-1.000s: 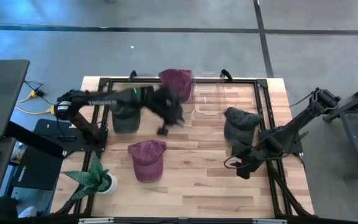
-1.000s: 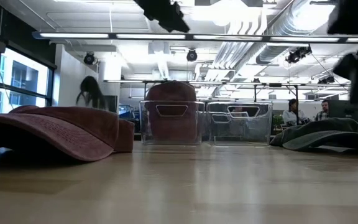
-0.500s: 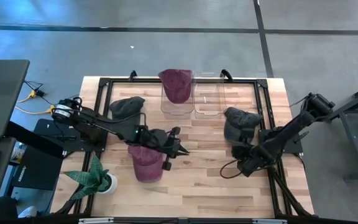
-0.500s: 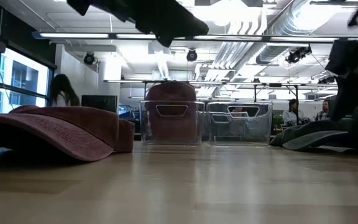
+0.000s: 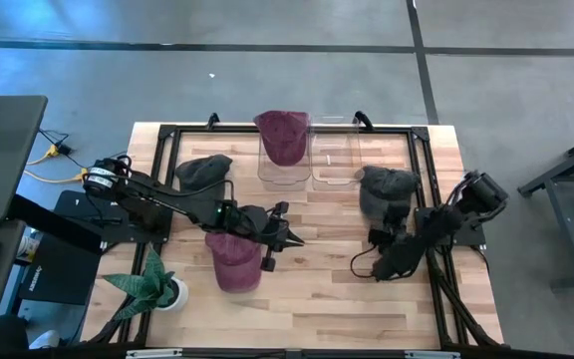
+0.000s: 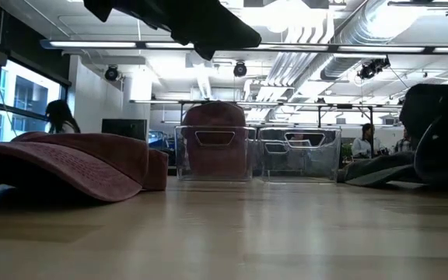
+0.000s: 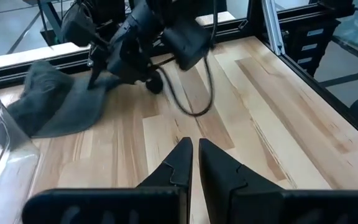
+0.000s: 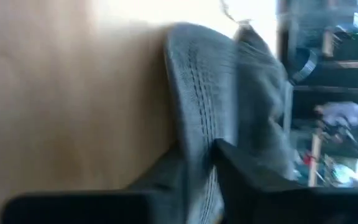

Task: Pick & Place hat
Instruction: Put the right black cap into the right transparent bin

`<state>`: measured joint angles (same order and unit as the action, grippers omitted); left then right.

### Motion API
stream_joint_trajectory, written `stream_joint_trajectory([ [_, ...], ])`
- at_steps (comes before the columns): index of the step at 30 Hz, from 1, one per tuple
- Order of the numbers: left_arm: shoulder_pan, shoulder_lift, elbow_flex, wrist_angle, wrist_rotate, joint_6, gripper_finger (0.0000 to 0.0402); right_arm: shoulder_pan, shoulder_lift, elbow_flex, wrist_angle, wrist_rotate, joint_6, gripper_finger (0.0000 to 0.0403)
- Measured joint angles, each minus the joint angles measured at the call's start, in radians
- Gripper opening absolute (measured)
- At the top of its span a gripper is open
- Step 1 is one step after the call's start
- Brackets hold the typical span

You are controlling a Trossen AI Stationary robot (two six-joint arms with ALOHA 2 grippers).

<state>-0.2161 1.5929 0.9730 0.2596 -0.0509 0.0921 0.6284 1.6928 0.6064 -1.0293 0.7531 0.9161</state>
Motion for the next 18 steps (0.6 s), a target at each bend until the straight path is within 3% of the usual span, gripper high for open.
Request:
stream_joint_trajectory([
  [3,0.000,0.000,0.000,0.000,0.000,-0.026,0.0021,0.018,0.057,0.052,-0.148,0.032,0.121,0.0016],
  [8,0.000,0.000,0.000,0.019,-0.017,-0.056,0.0021,0.077,0.131,0.272,-0.543,0.085,0.413,0.0016],
  [10,0.000,0.000,0.000,0.040,-0.016,-0.056,0.0021,0.086,0.117,0.328,-0.508,0.121,0.311,0.0008],
  [14,0.000,0.000,0.013,0.061,-0.008,-0.055,0.0021,0.071,0.119,0.420,-0.531,0.251,0.346,0.0011],
  [18,0.000,-0.001,0.036,0.043,-0.007,-0.064,0.0021,0.048,0.107,0.502,-0.536,0.414,0.220,0.0008],
])
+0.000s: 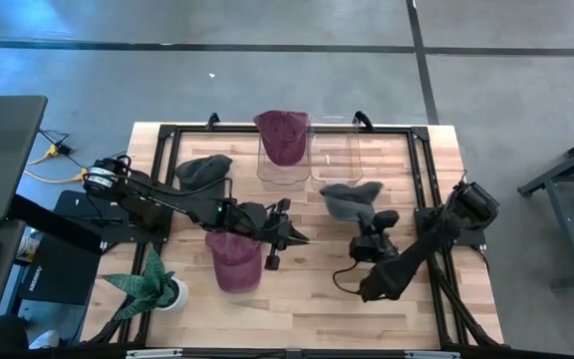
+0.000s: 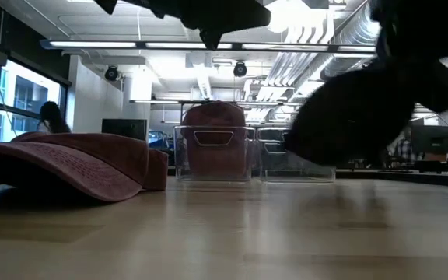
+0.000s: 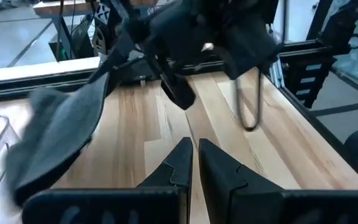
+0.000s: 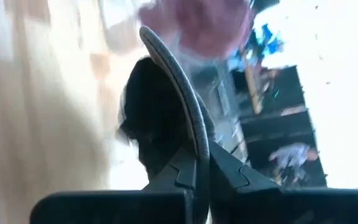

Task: Pick & Place hat
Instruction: Put the right black cap into the right transparent bin

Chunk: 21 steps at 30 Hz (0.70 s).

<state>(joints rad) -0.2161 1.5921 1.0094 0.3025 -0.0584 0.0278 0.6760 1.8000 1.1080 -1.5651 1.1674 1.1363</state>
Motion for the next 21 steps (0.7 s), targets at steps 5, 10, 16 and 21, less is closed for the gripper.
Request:
stream_joint_trajectory([
  [5,0.000,-0.052,0.050,-0.123,0.084,-0.045,0.0021,-0.009,0.000,0.139,0.006,0.102,-0.207,0.0008],
  [10,-0.009,-0.147,0.059,-0.283,0.286,-0.091,0.0021,0.008,0.000,0.235,0.115,0.327,-0.418,0.0007],
  [16,-0.152,-0.305,0.025,-0.453,0.046,-0.183,0.0021,-0.071,-0.002,0.225,0.351,0.406,-0.699,0.0006],
  [21,-0.230,-0.373,-0.152,-0.347,-0.378,-0.319,0.0021,-0.195,0.000,0.164,0.578,0.401,-0.905,0.0007],
])
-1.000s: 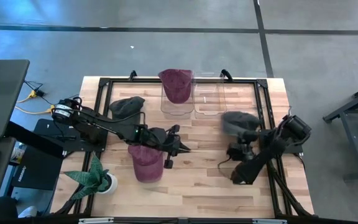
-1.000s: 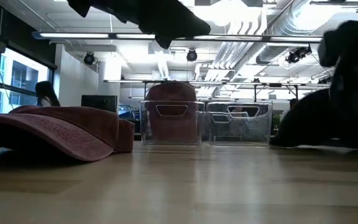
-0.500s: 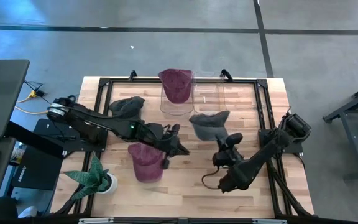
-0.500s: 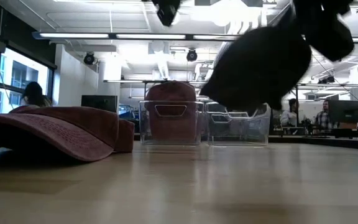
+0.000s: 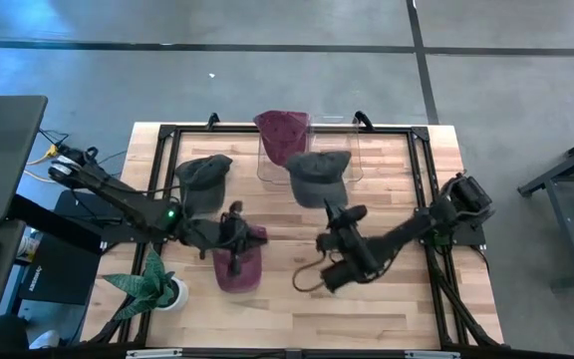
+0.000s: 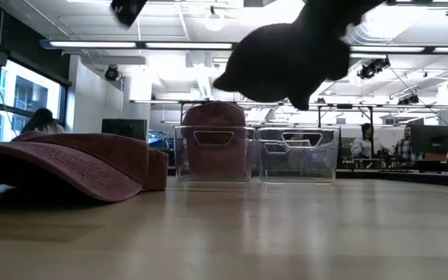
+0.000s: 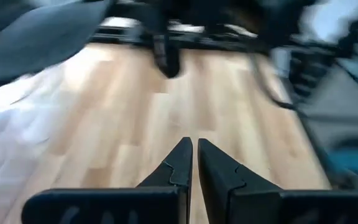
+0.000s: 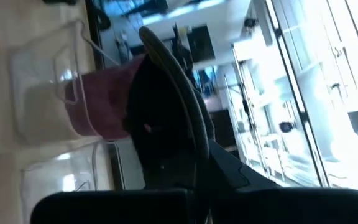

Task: Pick & Place hat
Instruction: Put the right black cap into the right transparent bin

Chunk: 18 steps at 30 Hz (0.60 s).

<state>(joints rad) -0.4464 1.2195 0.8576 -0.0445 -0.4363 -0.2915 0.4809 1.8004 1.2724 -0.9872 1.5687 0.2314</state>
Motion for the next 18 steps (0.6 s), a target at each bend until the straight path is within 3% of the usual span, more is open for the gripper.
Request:
stream_joint_trajectory([
  [2,0.003,-0.006,-0.098,0.142,-0.048,-0.036,0.0021,-0.041,0.000,-0.006,0.107,-0.001,-0.123,0.0006],
  [4,0.036,-0.005,-0.191,0.317,-0.029,-0.047,0.0021,-0.068,0.000,-0.006,0.241,0.000,-0.312,0.0006],
  [8,0.144,-0.005,-0.335,0.632,0.148,-0.047,0.0024,-0.068,0.000,-0.006,0.479,-0.052,-0.726,0.0006],
  [12,0.252,-0.005,-0.402,0.760,0.344,-0.035,0.0057,-0.059,0.000,-0.006,0.571,-0.148,-0.873,0.0006],
  [18,0.351,0.005,-0.406,0.783,0.541,-0.086,0.0158,-0.074,0.000,-0.006,0.846,-0.194,-1.072,0.0006],
])
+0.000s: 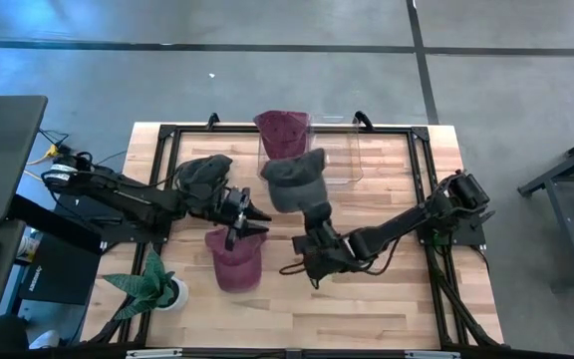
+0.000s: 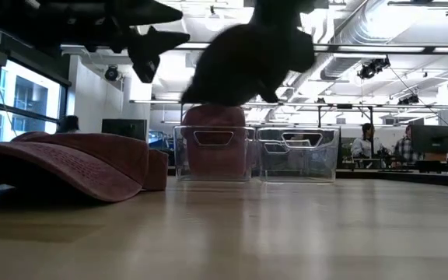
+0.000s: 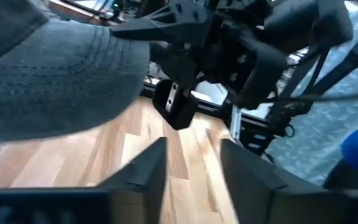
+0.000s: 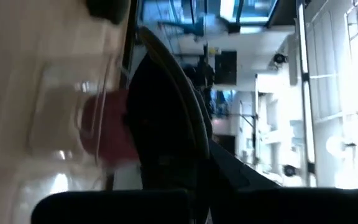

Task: Pick & Place hat
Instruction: Put the right black cap into the right transparent bin

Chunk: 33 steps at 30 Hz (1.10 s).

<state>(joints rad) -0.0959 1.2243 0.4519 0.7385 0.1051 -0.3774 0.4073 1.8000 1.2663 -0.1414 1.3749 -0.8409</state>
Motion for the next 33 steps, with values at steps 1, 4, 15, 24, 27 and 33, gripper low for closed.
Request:
stream_joint_trajectory([
  [1,0.009,0.013,0.000,0.006,0.012,-0.010,0.0176,-0.004,0.000,0.000,0.057,-0.026,-0.037,0.0006],
  [4,0.018,0.030,-0.003,0.011,0.016,-0.057,0.0221,-0.021,0.000,0.000,0.243,-0.094,-0.171,0.0006],
  [15,-0.060,0.063,-0.043,0.270,-0.174,-0.085,0.0255,-0.086,-0.001,-0.009,0.456,-0.150,-0.364,0.0006],
  [24,-0.073,0.062,-0.269,0.636,-0.479,-0.194,0.0255,-0.094,-0.002,-0.152,0.643,-0.162,-0.382,0.0006],
  [27,-0.055,0.063,-0.276,0.634,-0.511,-0.233,0.0255,-0.094,-0.002,-0.192,0.808,-0.178,-0.456,0.0006],
  [33,0.025,0.063,-0.236,0.632,-0.399,-0.281,0.0255,-0.094,-0.002,-0.243,1.018,-0.213,-0.573,0.0006],
])
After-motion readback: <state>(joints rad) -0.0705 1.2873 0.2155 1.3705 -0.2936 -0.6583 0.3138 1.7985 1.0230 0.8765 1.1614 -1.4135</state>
